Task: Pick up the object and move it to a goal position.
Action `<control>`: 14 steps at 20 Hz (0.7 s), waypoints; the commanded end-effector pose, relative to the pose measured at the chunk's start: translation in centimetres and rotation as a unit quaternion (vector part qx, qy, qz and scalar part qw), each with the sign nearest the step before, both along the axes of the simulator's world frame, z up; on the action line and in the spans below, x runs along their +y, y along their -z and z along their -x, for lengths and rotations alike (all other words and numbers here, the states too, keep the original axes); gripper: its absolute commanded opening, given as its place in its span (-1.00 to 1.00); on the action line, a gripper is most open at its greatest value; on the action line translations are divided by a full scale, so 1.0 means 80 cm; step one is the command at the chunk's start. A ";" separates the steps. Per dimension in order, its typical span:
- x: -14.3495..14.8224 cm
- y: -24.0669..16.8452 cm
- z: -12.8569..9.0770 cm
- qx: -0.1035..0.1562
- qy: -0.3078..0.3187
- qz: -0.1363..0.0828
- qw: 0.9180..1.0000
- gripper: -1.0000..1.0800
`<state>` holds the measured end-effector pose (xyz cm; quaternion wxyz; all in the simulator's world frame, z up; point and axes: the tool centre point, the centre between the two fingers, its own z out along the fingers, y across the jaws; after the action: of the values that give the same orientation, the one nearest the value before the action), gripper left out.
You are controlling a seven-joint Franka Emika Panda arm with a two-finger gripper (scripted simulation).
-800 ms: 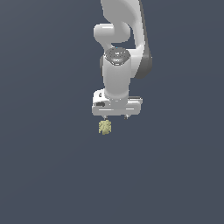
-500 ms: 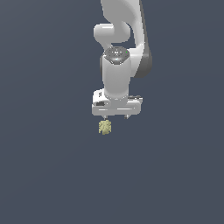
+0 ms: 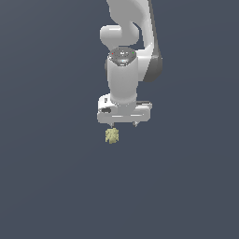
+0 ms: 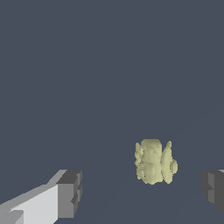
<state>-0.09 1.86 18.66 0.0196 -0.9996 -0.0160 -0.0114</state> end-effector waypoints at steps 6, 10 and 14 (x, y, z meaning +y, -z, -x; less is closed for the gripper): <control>-0.023 0.036 0.013 0.003 -0.006 0.006 1.000 0.92; -0.045 0.070 0.028 0.006 -0.012 0.012 1.000 0.92; -0.062 0.097 0.042 0.008 -0.018 0.017 1.000 0.92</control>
<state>-3.06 -2.64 11.63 0.0050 -0.9995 -0.0313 -0.0029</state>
